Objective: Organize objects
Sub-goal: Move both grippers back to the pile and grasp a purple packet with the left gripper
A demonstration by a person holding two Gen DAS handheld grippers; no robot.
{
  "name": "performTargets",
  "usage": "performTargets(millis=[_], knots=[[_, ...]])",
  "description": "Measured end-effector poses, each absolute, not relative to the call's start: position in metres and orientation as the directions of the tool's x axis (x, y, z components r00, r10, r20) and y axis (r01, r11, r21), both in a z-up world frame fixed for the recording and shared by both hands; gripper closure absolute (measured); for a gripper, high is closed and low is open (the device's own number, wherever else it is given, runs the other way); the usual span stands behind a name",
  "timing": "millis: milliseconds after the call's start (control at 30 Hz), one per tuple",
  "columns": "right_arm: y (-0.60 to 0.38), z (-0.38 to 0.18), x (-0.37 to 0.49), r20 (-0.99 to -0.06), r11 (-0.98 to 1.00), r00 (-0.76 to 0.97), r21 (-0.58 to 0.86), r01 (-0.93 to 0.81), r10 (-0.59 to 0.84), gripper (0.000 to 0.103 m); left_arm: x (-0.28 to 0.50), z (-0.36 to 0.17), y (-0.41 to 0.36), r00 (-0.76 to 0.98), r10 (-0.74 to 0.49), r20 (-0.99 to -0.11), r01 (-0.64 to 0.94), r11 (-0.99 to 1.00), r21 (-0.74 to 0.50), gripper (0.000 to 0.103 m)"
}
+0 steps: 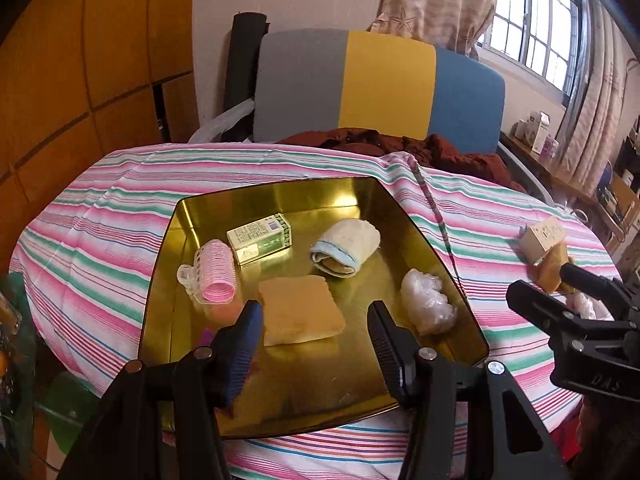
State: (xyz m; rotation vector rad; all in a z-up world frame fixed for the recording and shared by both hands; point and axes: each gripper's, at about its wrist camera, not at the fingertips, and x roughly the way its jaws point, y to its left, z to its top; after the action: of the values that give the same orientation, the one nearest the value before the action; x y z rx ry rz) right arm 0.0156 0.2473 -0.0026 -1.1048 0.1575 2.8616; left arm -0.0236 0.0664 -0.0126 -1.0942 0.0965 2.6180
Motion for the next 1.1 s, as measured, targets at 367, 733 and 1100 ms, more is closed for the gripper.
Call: performTargets(millis=[367,733,1100], knots=[[0.281,-0.002,0.02,-0.673,-0.984,-0.733,0.044,-0.172,0.098,0.0,-0.015,-0.008,0.095,-0.641,0.311,-0.702,-0.42,-0.907,-0.019,0.048],[0.399,0.017,0.046,-0.661,-0.915,-0.695,0.032,-0.403,0.283,0.0,-0.008,0.008,0.15,-0.569,0.461,-0.681,-0.596,-0.802,-0.044,0.048],[0.549,-0.006,0.11,-0.706,-0.586,-0.567,0.264,-0.766,0.424,0.0,0.009,-0.021,0.261,-0.302,0.577,-0.759,-0.82,-0.563,-0.101,0.048]])
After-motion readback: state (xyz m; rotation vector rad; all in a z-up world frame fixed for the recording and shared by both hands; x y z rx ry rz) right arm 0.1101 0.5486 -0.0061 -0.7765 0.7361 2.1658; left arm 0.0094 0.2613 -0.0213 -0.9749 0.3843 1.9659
